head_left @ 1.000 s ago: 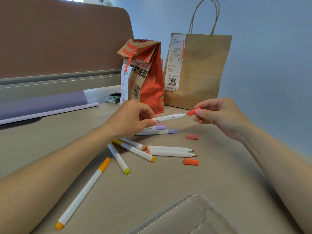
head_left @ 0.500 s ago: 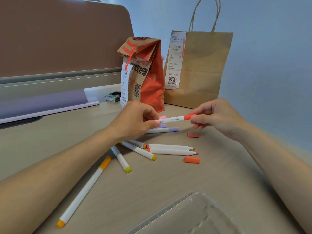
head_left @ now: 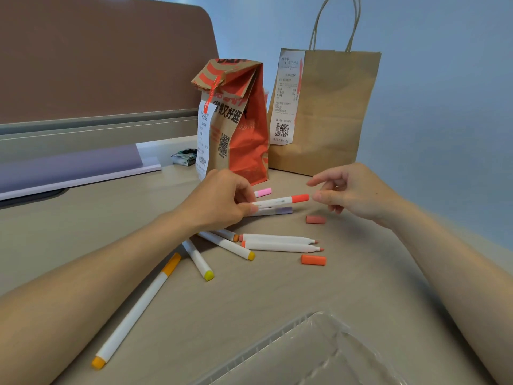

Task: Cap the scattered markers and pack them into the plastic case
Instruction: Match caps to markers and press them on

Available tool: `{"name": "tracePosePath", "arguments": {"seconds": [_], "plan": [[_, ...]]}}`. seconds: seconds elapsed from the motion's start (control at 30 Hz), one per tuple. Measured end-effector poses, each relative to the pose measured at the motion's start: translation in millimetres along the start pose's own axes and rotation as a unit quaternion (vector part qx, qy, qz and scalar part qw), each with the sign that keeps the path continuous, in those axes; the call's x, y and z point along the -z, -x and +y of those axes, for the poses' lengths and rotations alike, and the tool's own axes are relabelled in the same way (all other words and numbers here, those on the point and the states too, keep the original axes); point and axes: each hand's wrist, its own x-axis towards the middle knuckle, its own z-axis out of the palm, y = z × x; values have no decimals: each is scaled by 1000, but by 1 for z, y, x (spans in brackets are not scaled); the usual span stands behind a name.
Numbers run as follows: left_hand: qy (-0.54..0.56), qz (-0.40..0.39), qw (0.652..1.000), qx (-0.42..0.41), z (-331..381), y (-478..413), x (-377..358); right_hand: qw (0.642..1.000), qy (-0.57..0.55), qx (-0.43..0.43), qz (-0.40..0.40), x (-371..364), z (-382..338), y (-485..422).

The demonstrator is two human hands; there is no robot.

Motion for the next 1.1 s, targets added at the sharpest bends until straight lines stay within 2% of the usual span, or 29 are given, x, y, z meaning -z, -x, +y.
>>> {"name": "tracePosePath", "arguments": {"seconds": [0.1, 0.23, 0.4, 0.53, 0.8, 1.1], "plan": [[-37, -29, 999, 16, -5, 1, -1, 999, 44, -9, 10, 9, 7, -2], [-64, -48, 996, 32, -6, 0, 3, 995, 93, -2, -35, 9, 7, -2], [-23, -29, 999, 8, 6, -1, 11, 986, 149, -8, -69, 8, 7, -2], [7, -87, 996, -18, 18, 2, 16, 984, 156, -17, -82, 8, 3, 0], [-74, -170, 982, -46, 17, 5, 7, 981, 162, -13, -103, 5, 5, -1], [-101, -137, 984, -52, 5, 3, 2, 971, 209, -15, -114, 5, 5, -1]]}}
